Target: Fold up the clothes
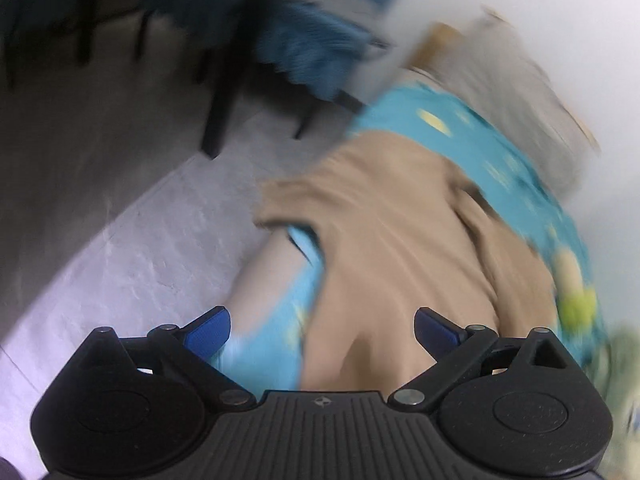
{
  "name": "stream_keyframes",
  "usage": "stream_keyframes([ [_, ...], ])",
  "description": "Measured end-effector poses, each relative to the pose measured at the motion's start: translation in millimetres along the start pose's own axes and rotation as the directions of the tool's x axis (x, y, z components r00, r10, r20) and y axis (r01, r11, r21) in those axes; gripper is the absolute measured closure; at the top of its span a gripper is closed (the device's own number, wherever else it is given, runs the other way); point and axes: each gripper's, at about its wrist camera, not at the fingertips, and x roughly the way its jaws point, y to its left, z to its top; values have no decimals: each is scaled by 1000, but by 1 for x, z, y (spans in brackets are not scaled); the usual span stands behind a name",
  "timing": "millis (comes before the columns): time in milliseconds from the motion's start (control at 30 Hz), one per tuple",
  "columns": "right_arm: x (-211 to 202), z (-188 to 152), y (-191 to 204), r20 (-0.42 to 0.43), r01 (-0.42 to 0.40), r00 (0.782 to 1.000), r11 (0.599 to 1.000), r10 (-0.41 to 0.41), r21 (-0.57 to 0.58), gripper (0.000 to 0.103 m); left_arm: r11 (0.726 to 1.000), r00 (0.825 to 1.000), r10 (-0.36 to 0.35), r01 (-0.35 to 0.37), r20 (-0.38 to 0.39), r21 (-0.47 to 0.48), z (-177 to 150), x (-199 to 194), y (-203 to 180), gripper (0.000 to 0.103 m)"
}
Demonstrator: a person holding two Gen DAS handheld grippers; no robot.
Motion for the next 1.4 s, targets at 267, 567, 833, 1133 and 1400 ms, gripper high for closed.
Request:
stream_keyframes([
  [267, 53, 4, -3, -71, 57, 996, 997, -53, 59, 8, 829, 987, -161, 142, 13, -540, 41, 131, 88, 16],
  [567, 104, 13, -12, -142, 109, 986, 982, -88, 152, 9, 836, 975, -189, 221, 114, -502, 72, 162, 90, 94],
  [833, 81, 17, -20, -88, 91, 993, 973, -73, 213, 9, 998, 956, -56, 60, 289, -3, 100, 81, -5, 96],
  [1133, 49, 24, -44, 10, 75, 997, 957, -81, 282, 8, 706, 922, -238, -53, 307, 706, 13, 23, -228, 96],
  [1400, 33, 36, -71, 88, 56, 992, 942, -90, 332, 8, 637, 959, -241, 41, 149, 770, -101, 87, -294, 88],
])
